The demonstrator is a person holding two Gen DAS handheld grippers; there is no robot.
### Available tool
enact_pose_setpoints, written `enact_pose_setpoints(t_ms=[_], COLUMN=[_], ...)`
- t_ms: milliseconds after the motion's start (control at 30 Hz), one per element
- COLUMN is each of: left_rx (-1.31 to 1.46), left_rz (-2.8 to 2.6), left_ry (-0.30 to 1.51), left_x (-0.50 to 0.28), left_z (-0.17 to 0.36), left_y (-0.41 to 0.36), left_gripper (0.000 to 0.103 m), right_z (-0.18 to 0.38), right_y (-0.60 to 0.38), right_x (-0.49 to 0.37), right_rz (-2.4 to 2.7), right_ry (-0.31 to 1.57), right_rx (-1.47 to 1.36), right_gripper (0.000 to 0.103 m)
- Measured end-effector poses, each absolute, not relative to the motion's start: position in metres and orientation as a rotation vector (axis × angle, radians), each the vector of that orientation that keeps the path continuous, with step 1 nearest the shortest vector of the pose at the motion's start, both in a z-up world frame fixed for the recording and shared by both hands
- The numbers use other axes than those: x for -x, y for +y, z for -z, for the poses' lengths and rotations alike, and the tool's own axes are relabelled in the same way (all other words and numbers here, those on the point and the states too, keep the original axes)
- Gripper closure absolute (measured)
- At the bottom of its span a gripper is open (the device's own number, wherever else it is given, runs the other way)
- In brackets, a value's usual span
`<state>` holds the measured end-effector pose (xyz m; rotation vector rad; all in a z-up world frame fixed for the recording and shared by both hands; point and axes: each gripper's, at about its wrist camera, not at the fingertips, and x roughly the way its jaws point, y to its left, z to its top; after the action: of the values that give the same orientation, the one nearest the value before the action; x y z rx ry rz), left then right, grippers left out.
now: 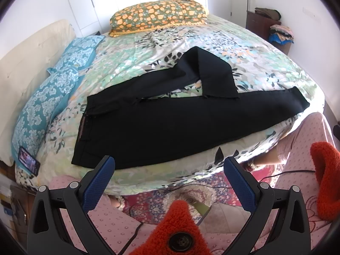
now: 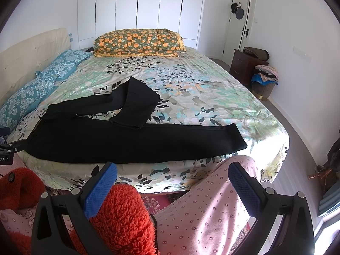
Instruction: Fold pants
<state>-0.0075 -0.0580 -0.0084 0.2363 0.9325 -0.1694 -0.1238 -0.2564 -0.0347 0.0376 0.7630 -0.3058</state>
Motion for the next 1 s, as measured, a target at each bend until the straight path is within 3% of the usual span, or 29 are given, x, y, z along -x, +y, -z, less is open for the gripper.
enact_pose_setpoints(t_ms=[1000], left_rx=[-0.214], left_rz=[0.151], left_ry=[0.937], left_x=[0.0092], left_z=[0.0089], left_y=[-0.0509], left_gripper=[0.001], right_z=[0.0375], right_y=[-0.2537], right_x=[0.1205], right_rz=[0.295], right_ry=[0.773], right_rx=[-0.026], right_gripper=[0.000])
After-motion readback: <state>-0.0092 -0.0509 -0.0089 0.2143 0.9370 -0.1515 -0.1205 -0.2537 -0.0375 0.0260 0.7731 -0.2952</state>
